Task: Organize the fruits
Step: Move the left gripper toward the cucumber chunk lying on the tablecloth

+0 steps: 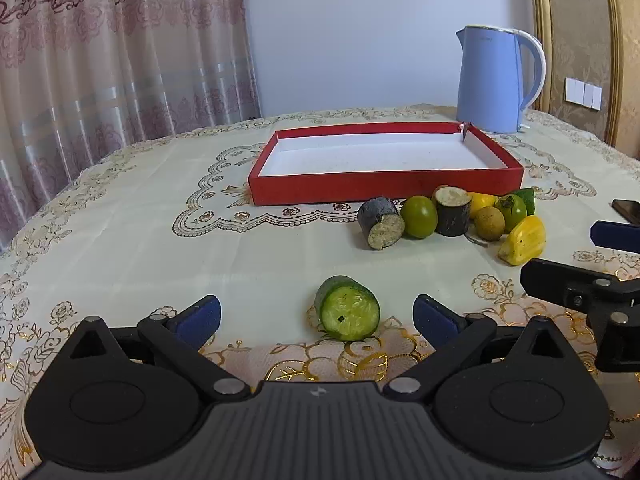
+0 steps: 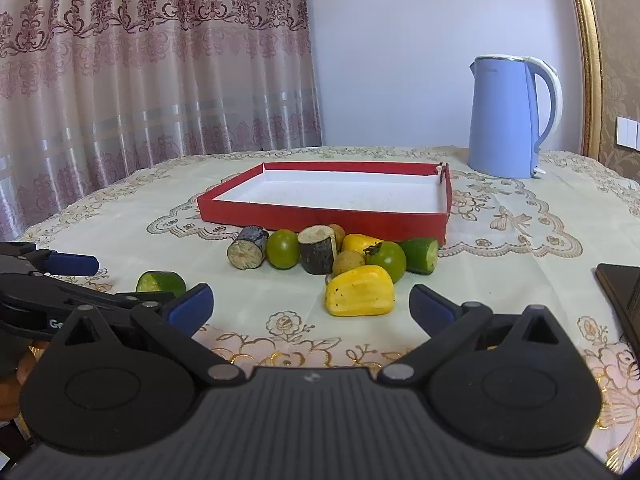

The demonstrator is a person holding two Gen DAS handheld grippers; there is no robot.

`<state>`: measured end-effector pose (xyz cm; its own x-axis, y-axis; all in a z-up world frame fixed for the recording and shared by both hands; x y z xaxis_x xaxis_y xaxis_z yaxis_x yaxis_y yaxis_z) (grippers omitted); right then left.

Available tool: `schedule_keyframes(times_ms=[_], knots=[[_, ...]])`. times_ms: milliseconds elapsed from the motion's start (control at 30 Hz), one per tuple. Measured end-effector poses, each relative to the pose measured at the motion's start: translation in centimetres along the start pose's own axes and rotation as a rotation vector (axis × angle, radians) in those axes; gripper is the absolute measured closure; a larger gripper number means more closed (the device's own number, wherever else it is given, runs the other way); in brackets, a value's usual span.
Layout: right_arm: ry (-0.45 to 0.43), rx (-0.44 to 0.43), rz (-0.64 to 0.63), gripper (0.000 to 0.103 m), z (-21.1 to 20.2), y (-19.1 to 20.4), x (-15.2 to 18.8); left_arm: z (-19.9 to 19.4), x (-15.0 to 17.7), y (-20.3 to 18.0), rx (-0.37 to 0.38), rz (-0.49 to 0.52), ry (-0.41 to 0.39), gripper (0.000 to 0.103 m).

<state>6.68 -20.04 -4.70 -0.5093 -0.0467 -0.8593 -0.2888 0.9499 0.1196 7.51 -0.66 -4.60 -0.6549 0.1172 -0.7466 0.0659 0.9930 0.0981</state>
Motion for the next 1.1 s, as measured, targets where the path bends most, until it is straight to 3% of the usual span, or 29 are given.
schedule_keyframes(times_ms=[133,667,1100], knots=[[0.011,-0.024,-0.004,0.0,0.1,0.0,0.0,0.4,-0.2,-0.3,-0.023,0.017,0.005,0.0],[-0.017,0.017,-0.018,0.0,0.1,-0.2,-0.1,2.0,-0.3,-0.7,-0.019,0.019,0.047,0.001],[-0.01,0.031,-0.015,0.0,0.3,-0.4,0.2,2.4,-0.5,-0.2,-0.047,-0.033,0.046,0.0]])
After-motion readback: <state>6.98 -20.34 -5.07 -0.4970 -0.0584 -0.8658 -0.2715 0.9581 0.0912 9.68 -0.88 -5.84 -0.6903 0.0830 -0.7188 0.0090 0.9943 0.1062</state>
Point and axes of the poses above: each gripper's, at about its wrist camera, not at the fingertips, and z roughly the way its jaws point, y to its left, x to its underside, the point moved 7 cm from there along z, roughly the way its jaws point, and after that the axes turned 8 degrees about y, right-handed, at the moved point
